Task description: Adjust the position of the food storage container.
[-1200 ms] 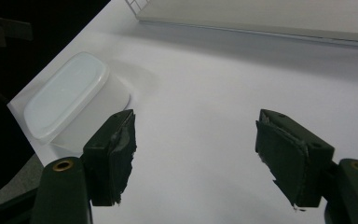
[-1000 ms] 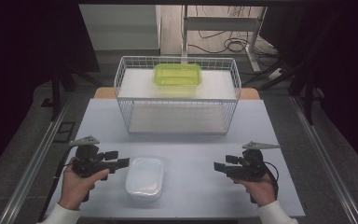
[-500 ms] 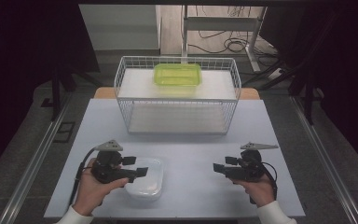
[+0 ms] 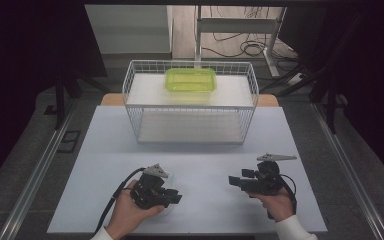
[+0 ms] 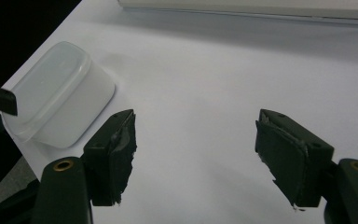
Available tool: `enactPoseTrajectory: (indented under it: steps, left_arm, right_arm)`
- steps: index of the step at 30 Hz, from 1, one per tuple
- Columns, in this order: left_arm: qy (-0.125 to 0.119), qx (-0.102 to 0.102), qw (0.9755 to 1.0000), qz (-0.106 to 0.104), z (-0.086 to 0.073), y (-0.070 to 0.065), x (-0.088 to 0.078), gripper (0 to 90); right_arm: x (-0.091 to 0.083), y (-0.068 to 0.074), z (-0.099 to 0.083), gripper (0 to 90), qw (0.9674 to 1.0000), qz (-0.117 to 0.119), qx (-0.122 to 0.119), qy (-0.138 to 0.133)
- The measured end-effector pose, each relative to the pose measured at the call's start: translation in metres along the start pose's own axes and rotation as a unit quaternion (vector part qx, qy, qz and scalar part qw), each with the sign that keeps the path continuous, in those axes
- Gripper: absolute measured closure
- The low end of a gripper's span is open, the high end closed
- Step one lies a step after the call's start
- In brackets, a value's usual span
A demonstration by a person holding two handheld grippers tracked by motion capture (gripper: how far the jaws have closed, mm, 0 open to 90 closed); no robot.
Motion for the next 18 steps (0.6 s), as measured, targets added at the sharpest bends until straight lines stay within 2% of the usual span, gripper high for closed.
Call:
enactPoseTrajectory:
  steps: [5, 10, 18]
  left_arm:
    - [0.017, 0.006, 0.9998, 0.001, -0.004, -0.005, 0.009, 88.9]
    - [0.044, 0.02, 0.9987, 0.013, -0.011, -0.012, 0.018, 89.7]
    - [0.06, 0.023, 0.9975, 0.027, -0.017, -0.012, 0.024, 89.8]
  right_arm:
    - [0.0, -0.003, 0.0, 28.8, 1.0, -0.008, 0.004, -0.004]
    - [0.003, -0.001, -0.001, 28.7, 1.0, -0.007, 0.001, 0.001]
    - [0.003, -0.001, -0.002, 28.8, 1.0, -0.006, 0.002, 0.002]
Point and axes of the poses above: each handheld gripper's, and its own axes: x roughly forward along the jaws, z roughly out of its top, y roughly to its left, the point moved 6 cm from there along x, roughly forward along the jaws, and after that the axes turned 5 degrees about y, right-handed, at the moved point
